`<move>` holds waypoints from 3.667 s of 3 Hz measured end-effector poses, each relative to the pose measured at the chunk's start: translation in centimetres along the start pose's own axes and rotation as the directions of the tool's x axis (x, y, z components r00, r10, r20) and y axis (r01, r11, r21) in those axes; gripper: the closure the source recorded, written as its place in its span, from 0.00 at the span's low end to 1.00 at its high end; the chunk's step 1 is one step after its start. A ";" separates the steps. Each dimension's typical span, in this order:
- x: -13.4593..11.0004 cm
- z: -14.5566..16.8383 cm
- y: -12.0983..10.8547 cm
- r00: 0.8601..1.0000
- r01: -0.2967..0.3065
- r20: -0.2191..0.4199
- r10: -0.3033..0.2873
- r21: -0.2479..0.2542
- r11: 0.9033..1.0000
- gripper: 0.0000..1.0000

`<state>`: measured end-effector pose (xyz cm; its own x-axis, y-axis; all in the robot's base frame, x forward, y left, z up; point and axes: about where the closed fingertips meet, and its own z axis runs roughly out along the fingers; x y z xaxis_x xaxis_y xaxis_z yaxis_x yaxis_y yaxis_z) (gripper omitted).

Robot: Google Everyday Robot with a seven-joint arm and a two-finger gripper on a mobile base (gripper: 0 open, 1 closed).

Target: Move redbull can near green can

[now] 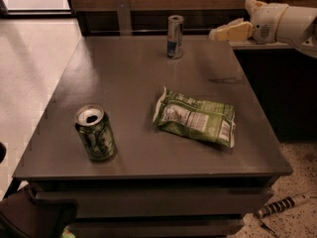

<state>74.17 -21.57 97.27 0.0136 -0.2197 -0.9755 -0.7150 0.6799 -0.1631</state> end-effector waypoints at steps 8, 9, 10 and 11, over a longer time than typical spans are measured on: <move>4.7 16.9 3.6 0.981 -0.148 0.098 0.169 -0.195 0.970 0.16; 4.7 17.2 3.8 0.981 -0.148 0.097 0.170 -0.200 0.969 0.41; 4.7 17.4 4.1 0.980 -0.148 0.097 0.171 -0.204 0.968 0.63; 4.6 17.8 4.4 0.980 -0.149 0.097 0.172 -0.211 0.966 0.95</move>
Offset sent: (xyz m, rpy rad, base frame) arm 0.0139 0.0241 -0.0161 0.0092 0.0524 0.0214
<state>83.55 -7.10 89.41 -0.0421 -0.0307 -0.9986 -0.8402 0.5419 0.0188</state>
